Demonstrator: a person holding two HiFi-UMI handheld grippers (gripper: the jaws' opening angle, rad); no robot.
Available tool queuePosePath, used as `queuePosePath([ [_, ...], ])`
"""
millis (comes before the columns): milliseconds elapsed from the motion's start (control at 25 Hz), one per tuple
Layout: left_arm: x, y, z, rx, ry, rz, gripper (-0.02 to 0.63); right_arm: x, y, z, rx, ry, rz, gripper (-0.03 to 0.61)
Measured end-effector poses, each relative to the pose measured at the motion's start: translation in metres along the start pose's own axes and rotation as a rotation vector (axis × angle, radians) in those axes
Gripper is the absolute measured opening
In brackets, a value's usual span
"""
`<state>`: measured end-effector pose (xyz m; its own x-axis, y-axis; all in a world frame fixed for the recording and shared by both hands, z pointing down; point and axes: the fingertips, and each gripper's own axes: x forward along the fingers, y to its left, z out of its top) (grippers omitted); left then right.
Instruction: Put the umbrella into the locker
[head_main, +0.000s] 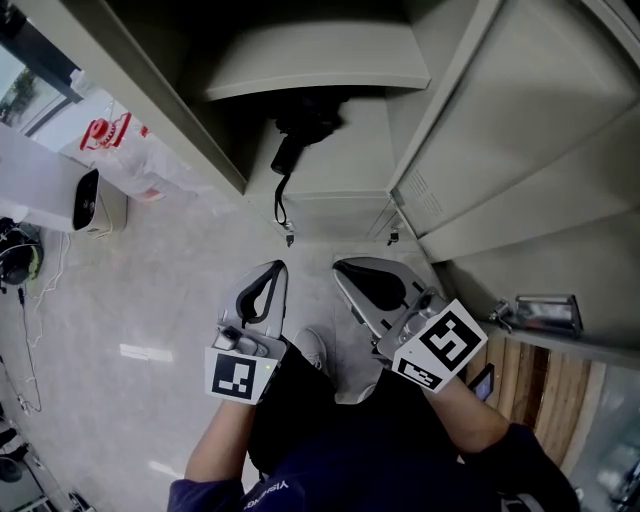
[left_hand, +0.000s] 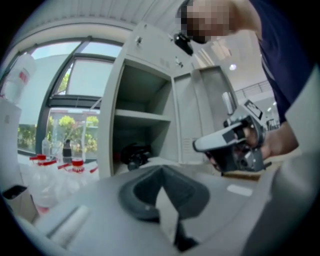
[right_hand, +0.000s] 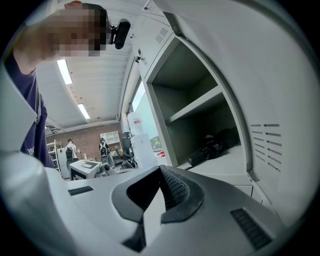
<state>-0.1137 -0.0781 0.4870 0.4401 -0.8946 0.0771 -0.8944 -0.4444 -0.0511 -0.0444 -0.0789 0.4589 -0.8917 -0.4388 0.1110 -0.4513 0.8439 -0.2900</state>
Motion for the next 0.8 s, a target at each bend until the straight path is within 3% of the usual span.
queuePosePath([
  [800, 0.0028, 0.0003, -0.0052, -0.012, 0.018, -0.008, 0.003, 0.0017, 0.0029, -0.0090, -0.035, 0.032, -0.004, 0.006],
])
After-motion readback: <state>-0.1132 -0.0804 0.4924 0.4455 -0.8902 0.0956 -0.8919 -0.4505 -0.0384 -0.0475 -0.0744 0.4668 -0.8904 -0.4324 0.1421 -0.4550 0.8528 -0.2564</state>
